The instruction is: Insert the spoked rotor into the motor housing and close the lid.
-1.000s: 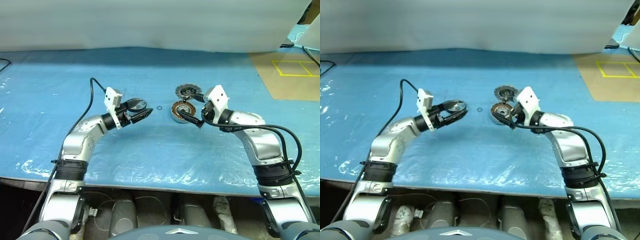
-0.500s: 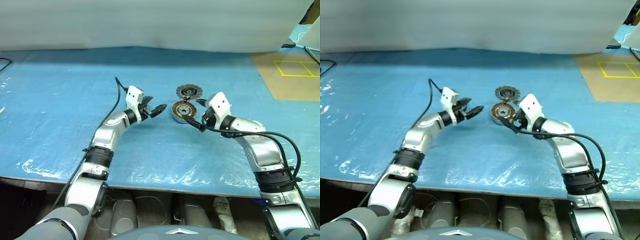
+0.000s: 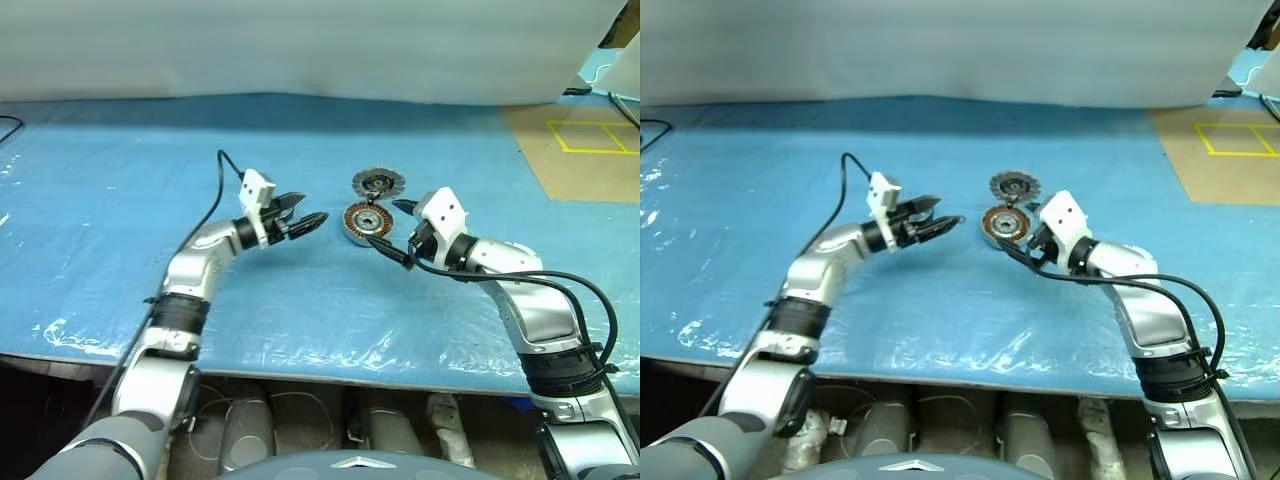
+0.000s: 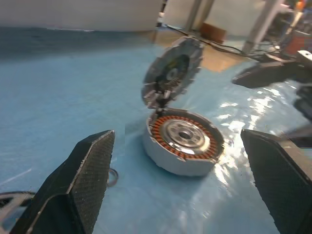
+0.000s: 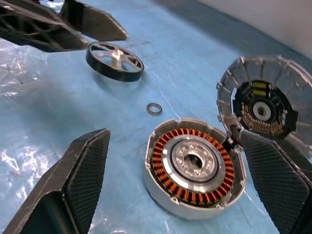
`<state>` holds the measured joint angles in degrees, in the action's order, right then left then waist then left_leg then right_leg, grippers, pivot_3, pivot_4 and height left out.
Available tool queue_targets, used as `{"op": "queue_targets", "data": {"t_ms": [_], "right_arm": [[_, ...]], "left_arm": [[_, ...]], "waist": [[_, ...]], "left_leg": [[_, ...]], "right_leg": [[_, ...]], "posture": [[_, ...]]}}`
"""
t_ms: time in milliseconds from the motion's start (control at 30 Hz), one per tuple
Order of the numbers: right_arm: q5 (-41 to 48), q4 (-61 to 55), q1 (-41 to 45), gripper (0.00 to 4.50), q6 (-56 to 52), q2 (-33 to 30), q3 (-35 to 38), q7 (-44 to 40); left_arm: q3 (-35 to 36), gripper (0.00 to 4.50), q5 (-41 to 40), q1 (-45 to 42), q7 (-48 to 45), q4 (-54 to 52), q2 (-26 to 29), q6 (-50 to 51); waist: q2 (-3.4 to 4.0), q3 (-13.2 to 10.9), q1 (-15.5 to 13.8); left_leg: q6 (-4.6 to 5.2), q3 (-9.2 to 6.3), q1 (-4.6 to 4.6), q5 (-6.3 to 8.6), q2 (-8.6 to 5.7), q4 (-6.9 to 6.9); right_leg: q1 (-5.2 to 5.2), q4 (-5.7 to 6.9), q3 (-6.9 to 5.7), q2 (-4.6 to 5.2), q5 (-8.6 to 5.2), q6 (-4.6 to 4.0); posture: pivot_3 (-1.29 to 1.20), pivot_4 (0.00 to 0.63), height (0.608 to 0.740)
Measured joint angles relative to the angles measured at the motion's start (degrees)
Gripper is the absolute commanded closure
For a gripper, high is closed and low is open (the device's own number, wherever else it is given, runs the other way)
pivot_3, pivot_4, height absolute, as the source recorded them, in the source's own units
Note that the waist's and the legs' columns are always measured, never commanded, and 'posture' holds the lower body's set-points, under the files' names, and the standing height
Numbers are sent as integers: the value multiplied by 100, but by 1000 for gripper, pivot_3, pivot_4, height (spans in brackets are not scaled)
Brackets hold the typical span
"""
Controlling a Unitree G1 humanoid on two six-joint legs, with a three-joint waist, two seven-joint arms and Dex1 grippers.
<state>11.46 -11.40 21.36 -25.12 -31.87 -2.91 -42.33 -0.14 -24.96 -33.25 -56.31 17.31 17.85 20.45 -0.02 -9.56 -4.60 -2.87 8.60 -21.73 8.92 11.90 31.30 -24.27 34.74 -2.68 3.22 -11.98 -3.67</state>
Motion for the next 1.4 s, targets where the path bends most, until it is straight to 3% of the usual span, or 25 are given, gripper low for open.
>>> {"op": "queue_targets", "data": {"t_ms": [133, 200, 367, 567, 867, 1400], "right_arm": [[-86, 527, 570, 29, 105, -142, -233, -396], [-489, 1060, 871, 29, 450, -379, -802, -777], [-1150, 2740, 1579, 29, 1301, -365, -1608, -1464], [-1595, 4211, 2863, 29, 2342, -192, -1731, -1755], [-2084, 5240, 3187, 29, 3320, -205, -2033, -2605], [-2848, 6429, 3752, 29, 4221, 182, -2280, -2813]], "left_arm": [[73, 121, -357, 383, -500, -624, 464, 384], [60, 121, -399, 567, -678, -799, 598, 392], [-49, 121, -406, 765, -811, -950, 626, 397], [-19, 121, -524, 790, -675, -1303, 562, 503], [-67, 121, -489, 1174, -530, -1716, 709, 462], [-170, 121, -298, 1427, -323, -1779, 693, 238]], "waist": [[0, 0, 15], [0, 0, 13], [4, -3, 24], [5, -3, 71], [5, -3, 76], [6, -4, 72]], "left_leg": [[2, 5, 5, -1, -3, 2], [3, 4, 6, -2, -3, 2], [4, 4, -10, -2, -2, 4], [6, 4, -7, -3, 2, 2], [22, 2, -16, -12, 11, 16], [11, 5, -21, -4, 34, 41]], "right_leg": [[4, 1, -2, 10, 1, -1], [7, 0, -4, 10, 1, -1], [-3, 2, -7, 10, 2, -3], [-4, 5, -9, 5, -1, -12], [-4, 10, -23, 5, 1, -18], [-4, 17, -29, -8, 9, -32]], "posture": [[0, 150, 740], [0, 150, 740], [0, 150, 740], [0, 150, 740], [0, 150, 740], [0, 150, 740]]}}
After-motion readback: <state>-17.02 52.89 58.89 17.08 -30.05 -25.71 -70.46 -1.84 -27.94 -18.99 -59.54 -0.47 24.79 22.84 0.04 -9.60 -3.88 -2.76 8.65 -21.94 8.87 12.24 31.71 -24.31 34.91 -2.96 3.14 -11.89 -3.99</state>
